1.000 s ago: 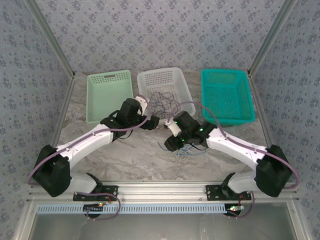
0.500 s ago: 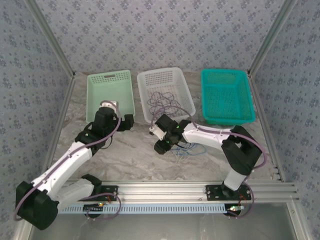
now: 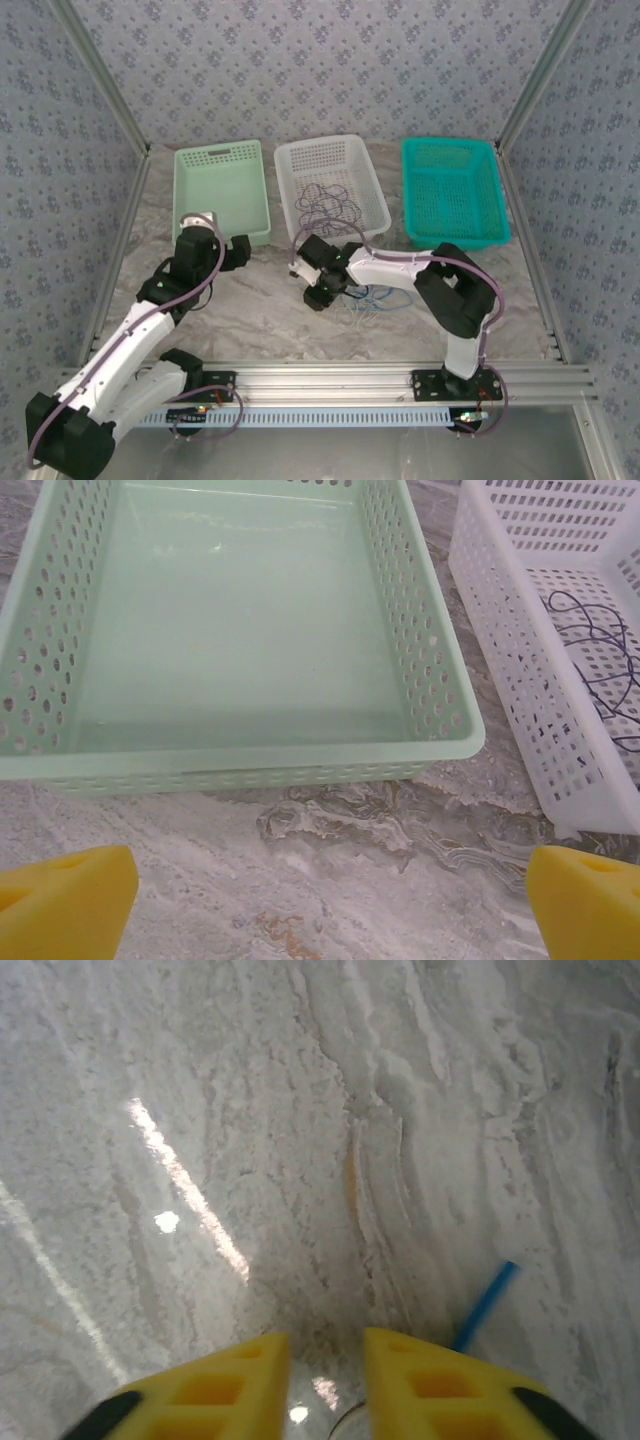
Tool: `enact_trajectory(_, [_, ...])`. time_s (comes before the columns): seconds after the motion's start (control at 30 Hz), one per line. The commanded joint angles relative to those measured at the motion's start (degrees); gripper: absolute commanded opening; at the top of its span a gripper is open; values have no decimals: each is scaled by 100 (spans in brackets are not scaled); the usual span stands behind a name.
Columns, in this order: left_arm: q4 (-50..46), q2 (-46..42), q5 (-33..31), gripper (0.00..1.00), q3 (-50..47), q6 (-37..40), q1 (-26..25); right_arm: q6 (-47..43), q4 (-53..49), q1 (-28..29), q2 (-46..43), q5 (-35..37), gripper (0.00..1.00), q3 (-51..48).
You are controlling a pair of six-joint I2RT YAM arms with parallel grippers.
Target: Untangle the cables
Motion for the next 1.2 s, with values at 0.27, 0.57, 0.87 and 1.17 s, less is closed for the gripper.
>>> enact_trajectory(0.27, [-48, -125, -112, 100, 9, -75, 53, 222, 20, -18, -385, 133, 0, -6])
enact_trajectory(0.57, [47, -109, 34, 99, -56, -123, 57, 459, 161, -434, -1656, -584, 0, -138])
enact_trajectory(0.87, [128, -103, 95, 99, -113, -172, 57, 593, -204, -295, -963, -229, 33, 12])
enact_trajectory(1.17, [206, -48, 161, 99, -136, -119, 57, 757, -74, -62, -264, 194, 39, 92])
